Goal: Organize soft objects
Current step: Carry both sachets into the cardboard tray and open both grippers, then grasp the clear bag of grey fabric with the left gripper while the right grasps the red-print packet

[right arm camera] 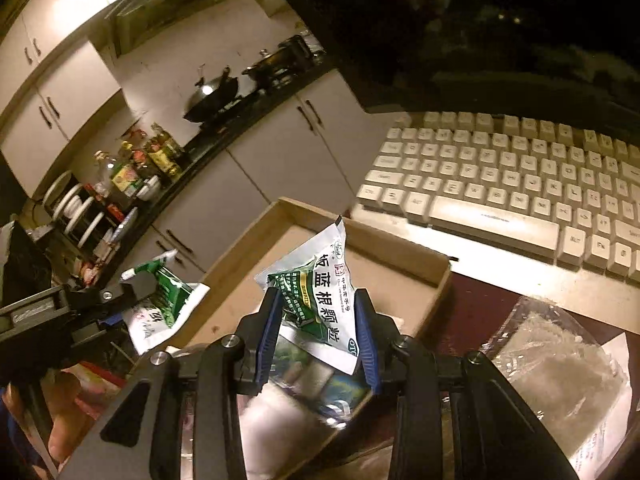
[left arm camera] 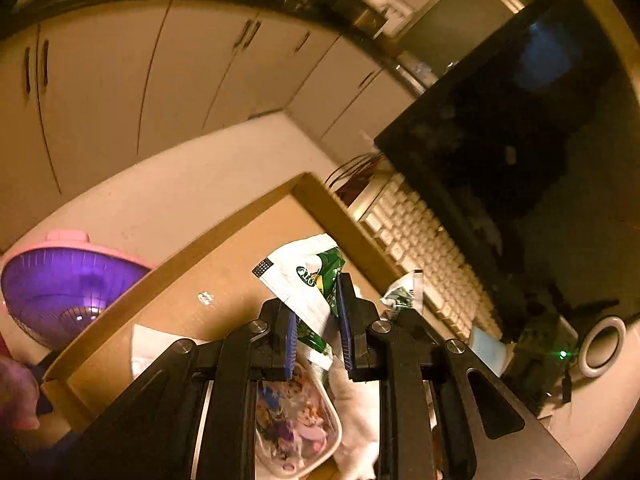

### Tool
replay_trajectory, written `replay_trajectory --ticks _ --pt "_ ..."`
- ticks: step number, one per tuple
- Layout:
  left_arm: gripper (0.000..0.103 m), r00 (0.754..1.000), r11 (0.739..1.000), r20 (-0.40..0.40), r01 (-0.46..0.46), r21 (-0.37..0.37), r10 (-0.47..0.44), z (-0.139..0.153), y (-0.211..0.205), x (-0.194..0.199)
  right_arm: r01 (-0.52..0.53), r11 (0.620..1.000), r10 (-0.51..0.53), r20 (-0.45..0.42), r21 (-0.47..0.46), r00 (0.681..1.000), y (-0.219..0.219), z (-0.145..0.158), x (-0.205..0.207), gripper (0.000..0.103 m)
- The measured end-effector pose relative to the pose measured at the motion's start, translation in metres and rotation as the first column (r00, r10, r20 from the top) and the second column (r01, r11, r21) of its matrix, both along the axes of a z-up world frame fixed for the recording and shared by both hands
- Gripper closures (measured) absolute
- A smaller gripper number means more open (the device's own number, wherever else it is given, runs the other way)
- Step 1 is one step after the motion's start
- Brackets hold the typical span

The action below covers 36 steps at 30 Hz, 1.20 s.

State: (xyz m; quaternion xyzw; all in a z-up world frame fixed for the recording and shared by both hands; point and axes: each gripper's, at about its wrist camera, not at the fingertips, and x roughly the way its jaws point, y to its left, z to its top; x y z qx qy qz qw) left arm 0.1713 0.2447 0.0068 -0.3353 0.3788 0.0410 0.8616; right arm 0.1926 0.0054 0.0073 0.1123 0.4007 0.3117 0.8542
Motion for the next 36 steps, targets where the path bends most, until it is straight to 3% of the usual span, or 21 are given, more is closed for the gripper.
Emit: replay_trajectory --ticks 6,10,13,15,18,21,28,36 --pt "0.086 0.995 0.999 -0.099 -0.007 0.043 0.012 -0.017 -0.004 0.030 0.019 1.000 -0.019 -0.035 0.021 0.999 -0.006 -0.010 0.006 0.064" --pt "0.084 0.989 0.999 -0.139 -0.036 0.017 0.038 -0.030 0.000 0.037 0.016 0.999 -0.015 -0.038 0.033 0.999 -0.006 -0.010 0.005 0.064" --pt "0.070 0.990 0.999 -0.140 -0.031 -0.023 0.027 -0.033 0.002 0.033 0.010 0.998 -0.008 -0.028 0.068 1.000 -0.010 -0.009 0.004 0.052" --pt "0.052 0.991 0.998 -0.130 -0.035 -0.043 0.029 -0.032 0.002 0.030 0.017 0.997 -0.016 -0.019 0.078 1.000 -0.011 -0.007 0.003 0.042" --pt "0.047 0.994 0.999 -0.103 -0.043 -0.011 0.042 -0.025 -0.002 0.025 0.009 0.996 -0.009 -0.004 0.085 1.000 -0.014 -0.002 0.000 0.041" --pt "0.047 0.990 0.998 -0.132 -0.055 0.027 0.058 -0.022 -0.006 0.018 -0.002 0.996 0.002 -0.002 0.085 1.000 -0.015 0.004 -0.002 0.040" --pt "0.047 0.998 0.999 -0.050 -0.033 -0.021 0.032 -0.007 -0.021 -0.027 -0.064 0.984 0.071 -0.032 0.168 0.997 -0.025 0.020 -0.002 0.039" --pt "0.047 0.987 0.989 0.071 0.138 0.052 -0.142 0.013 -0.096 -0.075 -0.119 0.990 0.122 -0.038 0.077 0.992 -0.057 0.033 -0.030 0.039"
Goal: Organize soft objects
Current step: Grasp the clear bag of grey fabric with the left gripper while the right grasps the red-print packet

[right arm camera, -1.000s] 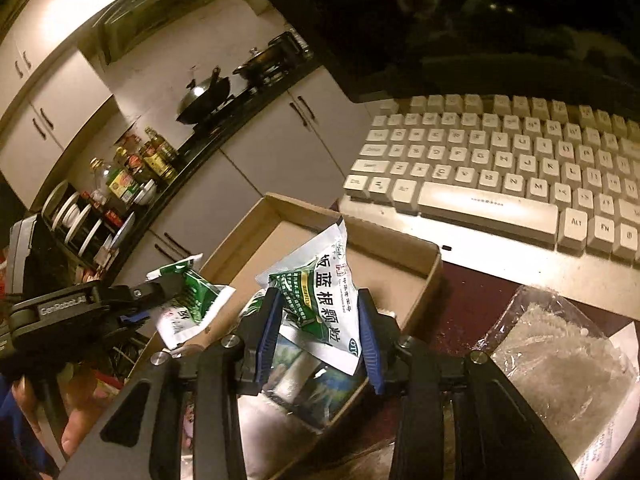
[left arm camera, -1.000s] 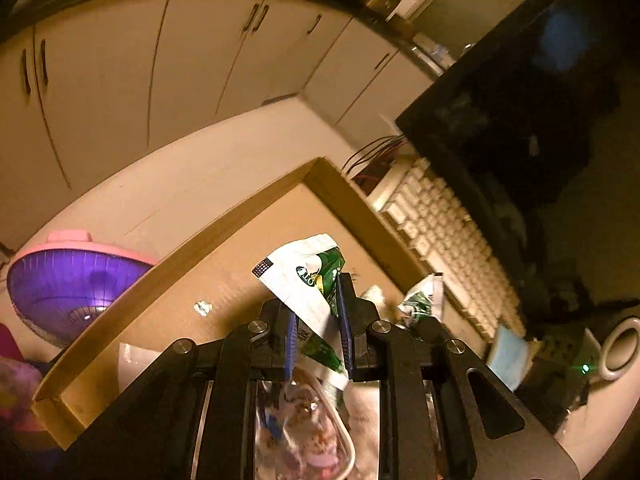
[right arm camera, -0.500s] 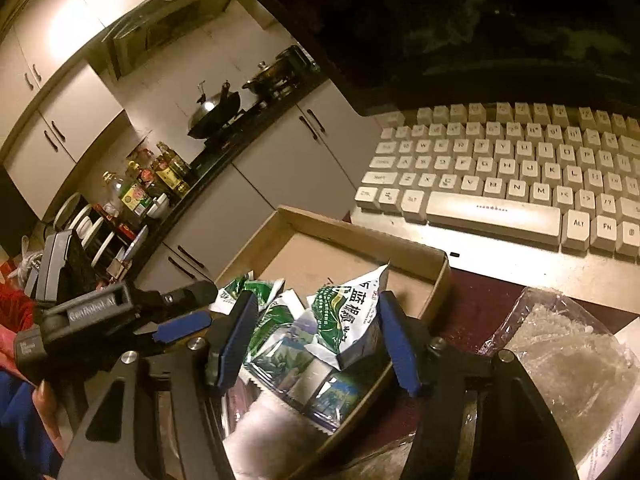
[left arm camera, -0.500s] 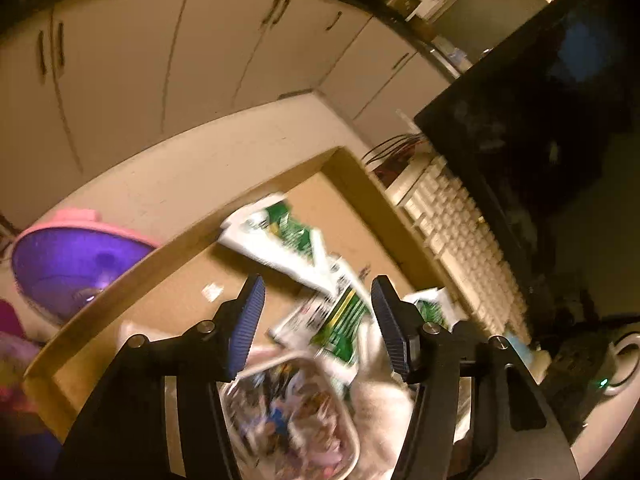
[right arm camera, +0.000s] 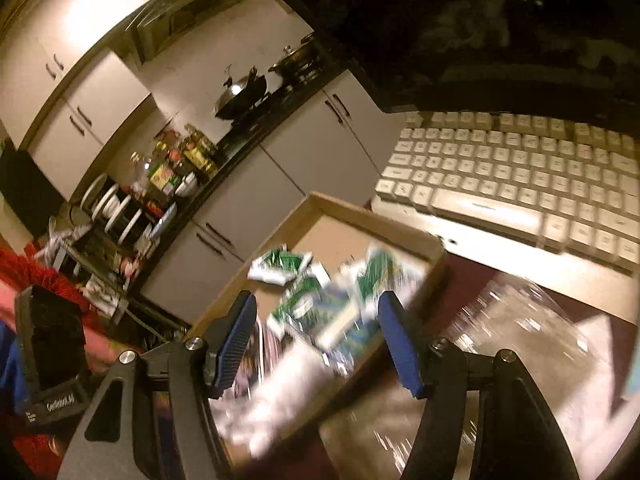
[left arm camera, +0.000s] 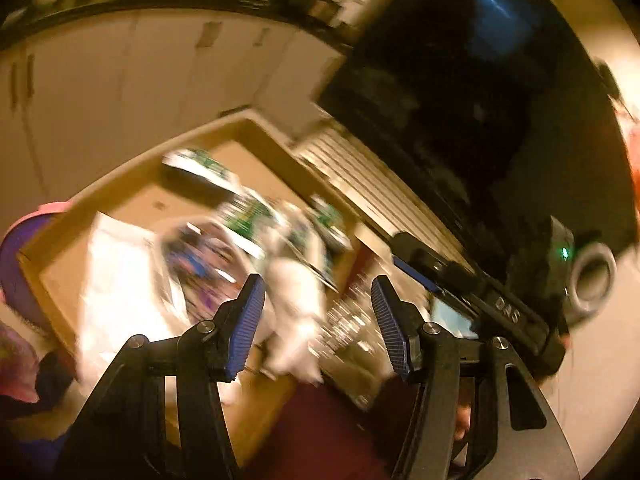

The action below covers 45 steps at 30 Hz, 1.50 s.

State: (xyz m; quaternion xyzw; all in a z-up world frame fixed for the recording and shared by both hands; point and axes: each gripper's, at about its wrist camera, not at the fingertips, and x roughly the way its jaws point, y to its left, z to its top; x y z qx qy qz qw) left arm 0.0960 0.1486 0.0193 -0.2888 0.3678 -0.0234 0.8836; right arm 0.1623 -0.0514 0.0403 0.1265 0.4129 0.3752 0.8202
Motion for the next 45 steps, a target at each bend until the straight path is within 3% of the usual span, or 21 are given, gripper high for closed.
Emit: replay_trajectory --ticks 7,10,13,18,23,29,37,40,43,44,45 --pt "0.047 0.984 0.983 -0.029 0.175 0.050 -0.174 -0.010 -0.072 0.011 0.039 0.997 -0.037 0.029 -0.067 0.999 -0.084 0.005 -0.032 0.039" --pt "0.047 0.972 0.968 -0.042 0.235 0.085 -0.232 -0.015 -0.098 0.017 0.134 0.982 -0.128 0.054 -0.134 0.990 -0.121 0.001 -0.039 0.039" --pt "0.047 0.966 0.957 -0.055 0.257 0.138 -0.252 -0.022 -0.117 0.022 0.235 0.953 -0.226 0.069 -0.189 0.972 -0.152 -0.006 -0.038 0.039" --pt "0.047 0.968 0.945 -0.091 0.250 0.211 -0.235 -0.037 -0.122 0.033 0.317 0.928 -0.314 0.047 -0.197 0.948 -0.189 -0.029 -0.028 0.039" --pt "0.047 0.960 0.928 -0.145 0.270 0.255 -0.240 -0.051 -0.124 0.041 0.319 0.924 -0.327 -0.005 -0.212 0.945 -0.203 -0.047 -0.025 0.039" --pt "0.047 0.948 0.880 -0.161 0.315 0.356 -0.274 -0.056 -0.145 0.052 0.355 0.904 -0.374 -0.041 -0.239 0.926 -0.214 -0.047 -0.026 0.039" --pt "0.047 0.948 0.819 -0.192 0.316 0.478 -0.254 -0.076 -0.157 0.075 0.347 0.914 -0.382 -0.159 -0.212 0.910 -0.237 -0.062 -0.024 0.039" --pt "0.047 0.949 0.817 -0.196 0.313 0.484 -0.248 -0.081 -0.155 0.076 0.342 0.920 -0.374 -0.167 -0.192 0.912 -0.237 -0.062 -0.026 0.038" --pt "0.047 0.955 0.840 -0.184 0.293 0.456 -0.233 -0.081 -0.150 0.077 0.319 0.932 -0.348 -0.172 -0.173 0.922 -0.231 -0.062 -0.028 0.038" --pt "0.049 0.956 0.846 -0.184 0.288 0.449 -0.228 -0.081 -0.149 0.077 0.317 0.929 -0.348 -0.158 -0.192 0.924 -0.227 -0.061 -0.029 0.038" --pt "0.061 0.958 0.850 -0.181 0.280 0.447 -0.221 -0.080 -0.149 0.077 0.318 0.925 -0.350 -0.142 -0.207 0.926 -0.223 -0.060 -0.030 0.038"
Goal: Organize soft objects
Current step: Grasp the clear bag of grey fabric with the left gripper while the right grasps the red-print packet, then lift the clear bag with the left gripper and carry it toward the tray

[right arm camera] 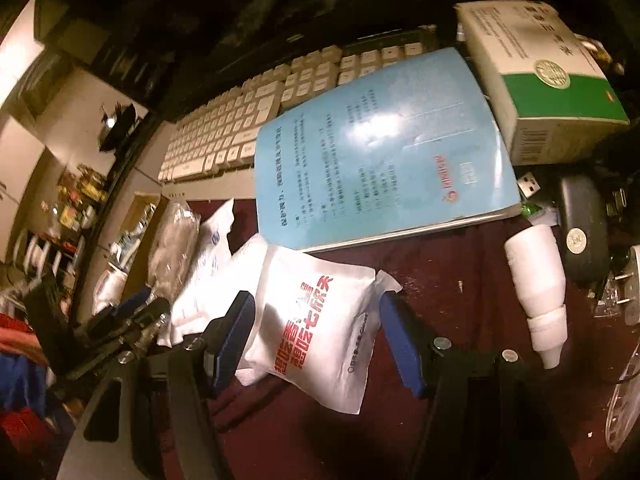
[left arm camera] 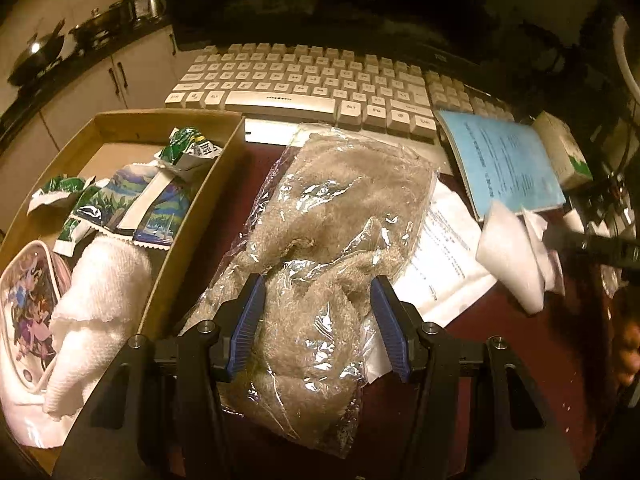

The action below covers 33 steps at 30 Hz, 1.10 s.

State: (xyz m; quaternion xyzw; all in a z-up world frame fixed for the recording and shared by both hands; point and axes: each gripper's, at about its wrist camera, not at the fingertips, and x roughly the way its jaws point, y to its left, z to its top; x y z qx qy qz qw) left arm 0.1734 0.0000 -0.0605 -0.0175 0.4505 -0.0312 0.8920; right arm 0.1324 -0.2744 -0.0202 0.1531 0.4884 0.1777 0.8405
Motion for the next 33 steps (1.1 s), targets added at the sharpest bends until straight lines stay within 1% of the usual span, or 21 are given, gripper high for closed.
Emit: replay_trajectory --ticks 1,2,3,5,6,8,11,13,16,18,19,20,21,22,23,24,26,27,29,32,33 --pt "0.068 1.000 1.000 0.007 -0.011 0.000 0.011 0.001 0.001 -0.001 -0.003 1.000 0.003 0.006 -0.018 1.000 0.003 0.000 -0.001 0.038" --pt "0.077 0.999 0.999 0.013 -0.032 -0.001 0.032 0.003 0.003 -0.002 -0.004 0.999 0.004 0.015 -0.039 1.000 0.006 0.001 -0.001 0.039" --pt "0.088 0.998 0.999 0.019 -0.051 -0.015 0.052 0.004 0.006 -0.004 -0.002 0.998 0.004 0.023 -0.063 1.000 0.009 0.001 -0.002 0.044" --pt "0.092 0.996 0.994 0.024 -0.080 -0.068 0.082 0.007 0.013 -0.008 -0.020 0.995 0.023 0.030 -0.095 0.999 0.013 0.002 -0.003 0.049" --pt "0.094 0.995 0.991 0.024 -0.092 -0.094 0.094 0.008 0.016 -0.011 -0.025 0.995 0.029 0.035 -0.100 0.999 0.015 0.002 -0.003 0.053" --pt "0.096 0.995 0.988 0.030 -0.095 -0.123 0.099 0.011 0.016 -0.014 -0.032 0.992 0.038 0.053 -0.121 0.998 0.018 0.004 -0.006 0.056" --pt "0.096 0.998 0.980 0.019 -0.054 -0.191 0.058 0.017 0.009 -0.024 -0.040 0.991 0.051 0.079 -0.130 0.996 0.021 0.008 -0.008 0.061" --pt "0.096 0.999 0.968 0.010 -0.034 -0.248 0.038 0.023 0.005 -0.032 -0.036 0.992 0.049 0.111 -0.118 0.993 0.020 0.012 -0.010 0.062" --pt "0.096 1.000 0.951 0.012 -0.008 -0.310 0.012 0.032 -0.004 -0.043 -0.031 0.996 0.042 0.140 -0.078 0.989 0.016 0.016 -0.011 0.062" --pt "0.096 0.997 0.922 -0.026 0.053 -0.382 -0.068 0.029 -0.012 -0.045 -0.038 0.997 0.047 0.146 -0.061 0.988 0.016 0.016 -0.011 0.062" --pt "0.095 0.989 0.895 -0.054 0.101 -0.435 -0.138 0.024 -0.017 -0.045 -0.044 0.998 0.051 0.147 -0.054 0.988 0.017 0.016 -0.011 0.062" --pt "0.093 0.985 0.884 -0.065 0.114 -0.454 -0.161 0.024 -0.019 -0.045 -0.046 0.997 0.054 0.149 -0.053 0.987 0.019 0.016 -0.011 0.062" --pt "0.090 0.981 0.882 -0.080 0.120 -0.456 -0.176 0.022 -0.021 -0.045 -0.049 0.997 0.057 0.153 -0.054 0.987 0.020 0.016 -0.012 0.062" --pt "0.088 0.983 0.885 -0.077 0.116 -0.450 -0.168 0.022 -0.020 -0.045 -0.049 0.997 0.057 0.157 -0.051 0.986 0.020 0.017 -0.012 0.062" --pt "0.083 0.986 0.888 -0.069 0.106 -0.447 -0.152 0.024 -0.019 -0.045 -0.050 0.998 0.057 0.159 -0.046 0.986 0.022 0.017 -0.012 0.062" --pt "0.070 0.989 0.891 -0.058 0.094 -0.444 -0.133 0.025 -0.017 -0.046 -0.051 0.998 0.058 0.160 -0.042 0.985 0.022 0.017 -0.012 0.062" --pt "0.049 0.994 0.903 -0.031 0.079 -0.423 -0.101 0.030 -0.015 -0.046 -0.049 0.998 0.056 0.161 -0.045 0.985 0.021 0.017 -0.013 0.062" --pt "0.049 0.996 0.909 -0.005 0.081 -0.408 -0.091 0.033 -0.016 -0.047 -0.051 0.998 0.057 0.157 -0.046 0.986 0.022 0.016 -0.013 0.062" --pt "0.049 0.994 0.924 0.017 0.105 -0.368 -0.106 0.036 -0.022 -0.046 -0.048 0.998 0.055 0.151 -0.050 0.987 0.023 0.015 -0.012 0.062" --pt "0.049 0.990 0.954 0.027 0.142 -0.264 -0.140 0.027 -0.035 -0.034 -0.045 0.998 0.052 0.148 -0.047 0.988 0.022 0.014 -0.013 0.062" --pt "0.049 0.990 0.961 0.016 0.143 -0.235 -0.143 0.023 -0.038 -0.031 -0.044 0.998 0.050 0.149 -0.047 0.988 0.022 0.015 -0.013 0.062"
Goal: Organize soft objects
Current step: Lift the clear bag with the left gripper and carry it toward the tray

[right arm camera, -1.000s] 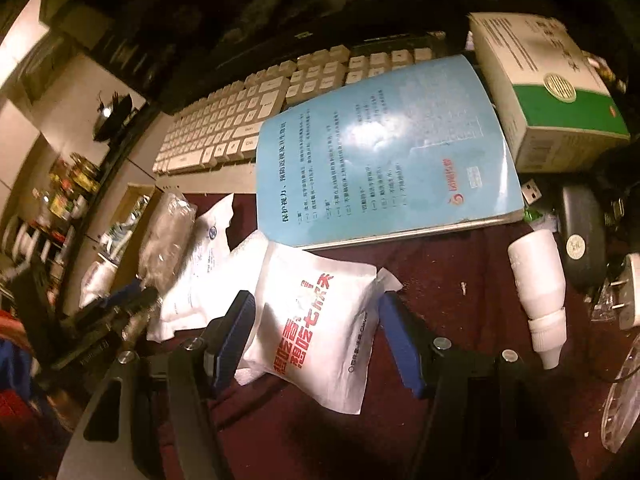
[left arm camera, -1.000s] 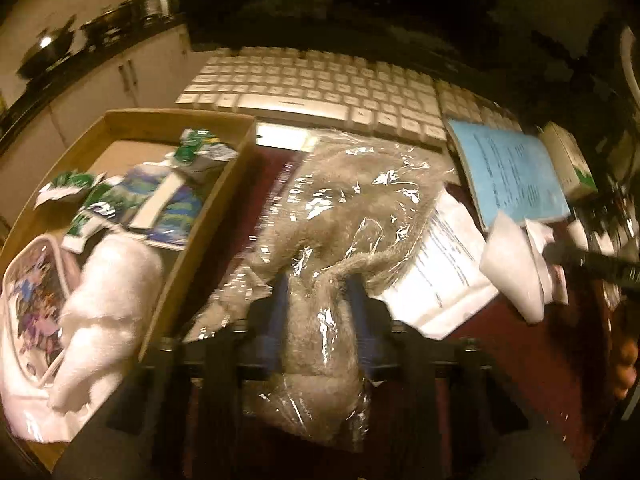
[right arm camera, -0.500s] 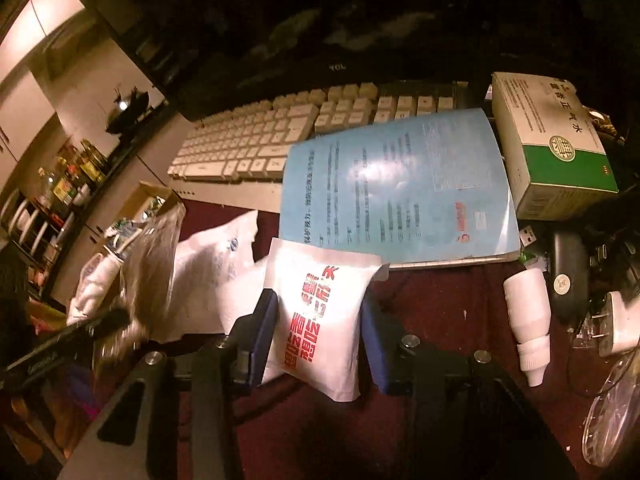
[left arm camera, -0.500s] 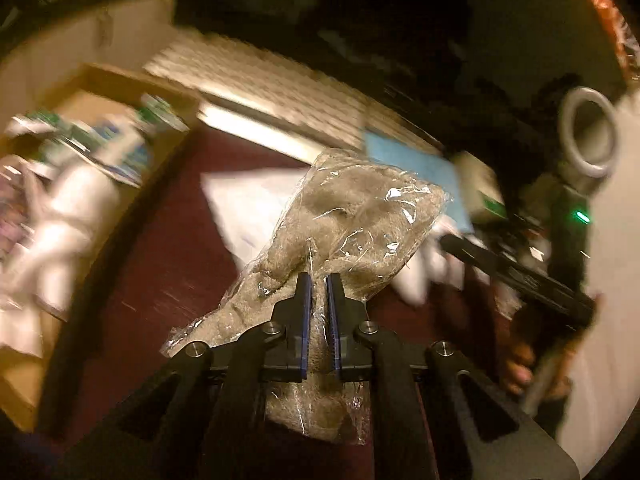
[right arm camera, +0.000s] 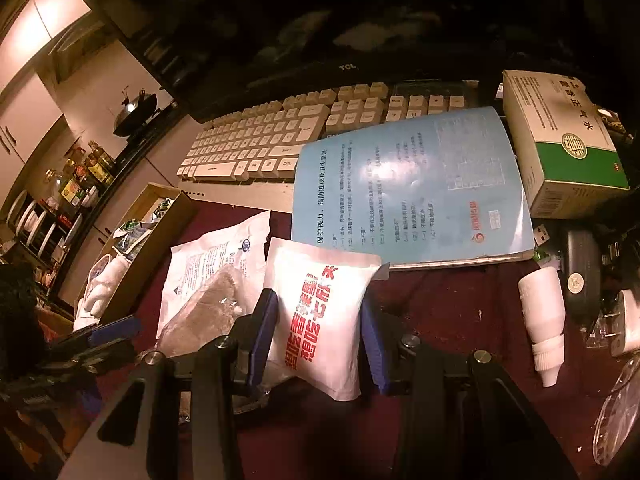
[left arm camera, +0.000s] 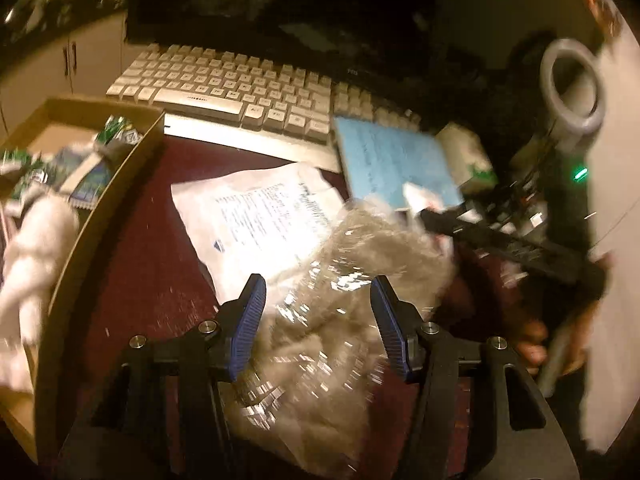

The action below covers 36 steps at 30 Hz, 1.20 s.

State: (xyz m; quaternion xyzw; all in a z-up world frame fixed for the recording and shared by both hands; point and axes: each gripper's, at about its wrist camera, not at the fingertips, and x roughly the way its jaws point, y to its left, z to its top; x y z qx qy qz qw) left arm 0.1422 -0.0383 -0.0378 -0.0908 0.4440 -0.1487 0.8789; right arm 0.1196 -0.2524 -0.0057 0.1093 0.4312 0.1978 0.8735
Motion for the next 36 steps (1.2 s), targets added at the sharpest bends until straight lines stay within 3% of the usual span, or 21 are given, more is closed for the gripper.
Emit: replay_trajectory --ticks 4,8,11,13,16,19,25,31,36 --pt "0.049 0.995 0.998 -0.083 0.060 -0.032 -0.062 -0.017 -0.011 0.020 -0.001 1.000 0.001 -0.003 0.000 1.000 0.000 0.000 0.000 0.062" --pt "0.049 0.995 0.996 -0.060 0.079 0.031 -0.077 -0.021 -0.020 0.020 -0.004 1.000 0.004 -0.007 0.001 1.000 0.001 -0.001 0.000 0.062" --pt "0.089 0.997 0.996 -0.044 0.070 0.052 -0.068 -0.021 -0.020 0.014 0.001 1.000 -0.001 -0.007 0.004 1.000 0.000 -0.001 0.000 0.062" --pt "0.095 0.998 0.998 -0.030 0.054 0.019 -0.053 -0.019 -0.014 0.008 0.001 1.000 0.000 -0.007 0.012 1.000 -0.001 -0.001 0.000 0.062" --pt "0.096 1.000 0.999 -0.003 0.005 -0.031 -0.005 -0.013 0.000 -0.004 0.001 1.000 -0.001 0.000 0.017 1.000 -0.001 0.000 -0.001 0.062" --pt "0.097 0.998 0.989 -0.008 -0.058 -0.139 0.058 -0.005 0.023 -0.018 0.004 0.999 -0.004 0.023 0.033 1.000 -0.002 0.003 -0.004 0.062" --pt "0.097 0.981 0.928 -0.024 -0.192 -0.321 0.194 0.018 0.090 -0.052 -0.017 0.996 0.008 0.103 0.088 0.995 -0.002 0.016 -0.012 0.062" --pt "0.097 0.951 0.893 0.024 -0.281 -0.352 0.309 0.049 0.156 -0.087 -0.090 0.985 0.059 0.200 0.148 0.978 0.006 0.031 -0.023 0.062" --pt "0.097 0.892 0.857 0.066 -0.407 -0.315 0.448 0.066 0.213 -0.109 -0.151 0.975 0.111 0.232 0.161 0.966 0.038 0.046 -0.029 0.062"
